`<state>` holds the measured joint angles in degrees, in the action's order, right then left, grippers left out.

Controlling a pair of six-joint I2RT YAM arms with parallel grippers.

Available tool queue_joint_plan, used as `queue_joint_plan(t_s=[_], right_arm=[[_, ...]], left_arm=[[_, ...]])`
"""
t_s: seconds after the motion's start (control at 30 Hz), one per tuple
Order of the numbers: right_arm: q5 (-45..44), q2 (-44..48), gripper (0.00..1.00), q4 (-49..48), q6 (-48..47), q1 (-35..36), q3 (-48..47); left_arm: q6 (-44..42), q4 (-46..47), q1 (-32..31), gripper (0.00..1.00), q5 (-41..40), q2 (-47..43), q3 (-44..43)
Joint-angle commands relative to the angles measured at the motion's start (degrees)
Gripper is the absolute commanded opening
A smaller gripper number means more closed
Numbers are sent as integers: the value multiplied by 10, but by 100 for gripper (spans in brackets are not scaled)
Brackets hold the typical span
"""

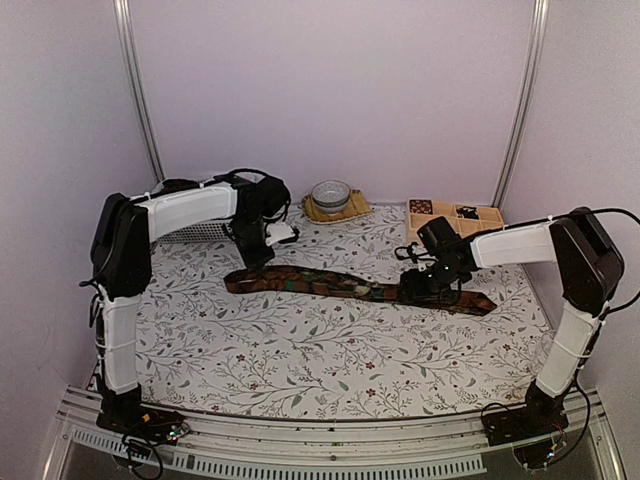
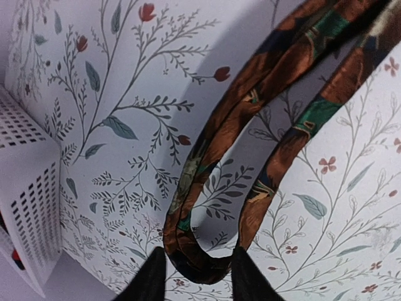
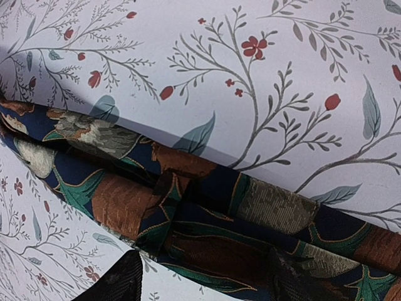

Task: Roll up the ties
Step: Flatten out the tie at the center of the board.

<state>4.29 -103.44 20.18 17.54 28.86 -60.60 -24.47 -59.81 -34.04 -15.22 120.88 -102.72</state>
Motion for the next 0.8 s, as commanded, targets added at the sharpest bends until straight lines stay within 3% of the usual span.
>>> queue_joint_plan(t_s=[0.0, 0.07, 0.13, 0.33, 0.53, 0.77], right_arm=[[-9, 5, 68, 30, -14, 1, -14], [-11, 12, 70, 37, -18, 2, -17], [-22, 18, 71, 43, -27, 2, -20], [-12, 27, 73, 51, -31, 2, -24], [-24, 43, 73, 57, -30, 2, -12], [-24, 61, 74, 61, -28, 2, -6]], left_arm=[[0, 1, 16, 55, -34, 16, -10], [-12, 34, 17, 81, -20, -11, 40], [-31, 67, 15, 98, -8, -46, 89], [-155, 192, -7, 100, 14, -106, 201], [-226, 226, 1, 100, 58, -69, 182], [-245, 238, 15, 100, 83, -25, 162]])
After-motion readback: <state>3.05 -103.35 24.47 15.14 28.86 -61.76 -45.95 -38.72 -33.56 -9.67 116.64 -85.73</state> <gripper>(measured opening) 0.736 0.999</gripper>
